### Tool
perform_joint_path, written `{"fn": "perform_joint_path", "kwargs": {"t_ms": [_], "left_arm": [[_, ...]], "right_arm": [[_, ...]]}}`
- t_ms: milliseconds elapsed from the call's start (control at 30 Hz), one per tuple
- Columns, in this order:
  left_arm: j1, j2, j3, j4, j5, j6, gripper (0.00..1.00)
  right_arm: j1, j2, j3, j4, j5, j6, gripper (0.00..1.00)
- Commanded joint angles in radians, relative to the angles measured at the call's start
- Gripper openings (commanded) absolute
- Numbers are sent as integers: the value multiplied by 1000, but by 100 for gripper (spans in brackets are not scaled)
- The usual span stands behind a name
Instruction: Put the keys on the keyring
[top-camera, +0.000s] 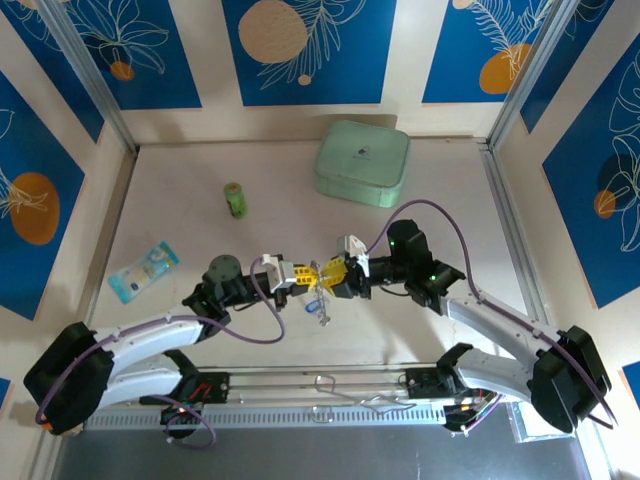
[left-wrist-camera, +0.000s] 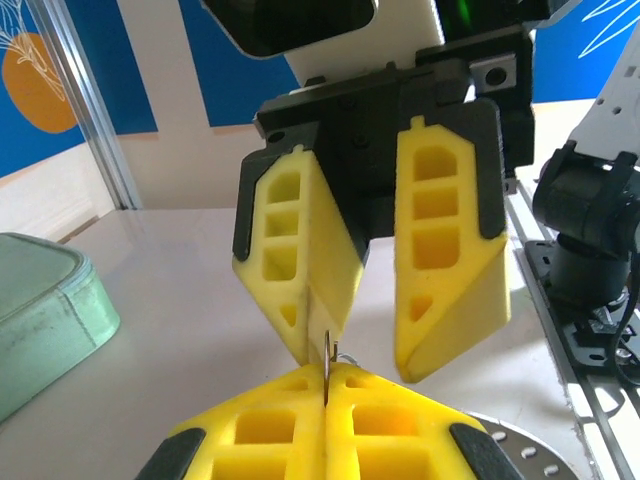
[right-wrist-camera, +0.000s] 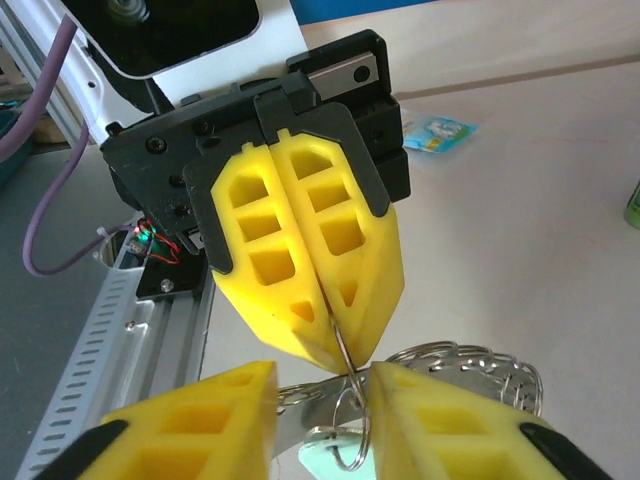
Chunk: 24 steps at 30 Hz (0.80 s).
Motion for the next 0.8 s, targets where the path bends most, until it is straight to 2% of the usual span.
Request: {"fn": "perform_joint_path", "kwargs": {"t_ms": [0,100,200,300,400,467,500,667,767], "left_arm": [[-8,1,3,76,39,-21,0],[-8,-2,1,74,39,-18,0],[-8,-2,1,77,38,-20,0],[-8,-2,-1,80,35,-20,0],[-9,-10,2,51,-15,-19,1],[-8,-25,14,-39,-57,12,22],[-8,-33,30,-114,-64,43,25],[-16,-8,150,-468,-84,161,24],[-22,9,173,-502,-70,179,18]], "right_arm": [[7,10,-1,30,14,-15,23],[7,10,3,29,9,-18,14],[7,13,4,15,4,-24,11],[7,13,10,2,-1,-30,0],[7,4,36,-50,2,-48,0],[10,-2,71,-123,23,-86,0],[16,-2,96,-183,41,-120,0],[57,28,223,-455,124,-285,0],[88,53,273,-544,172,-334,0]]}}
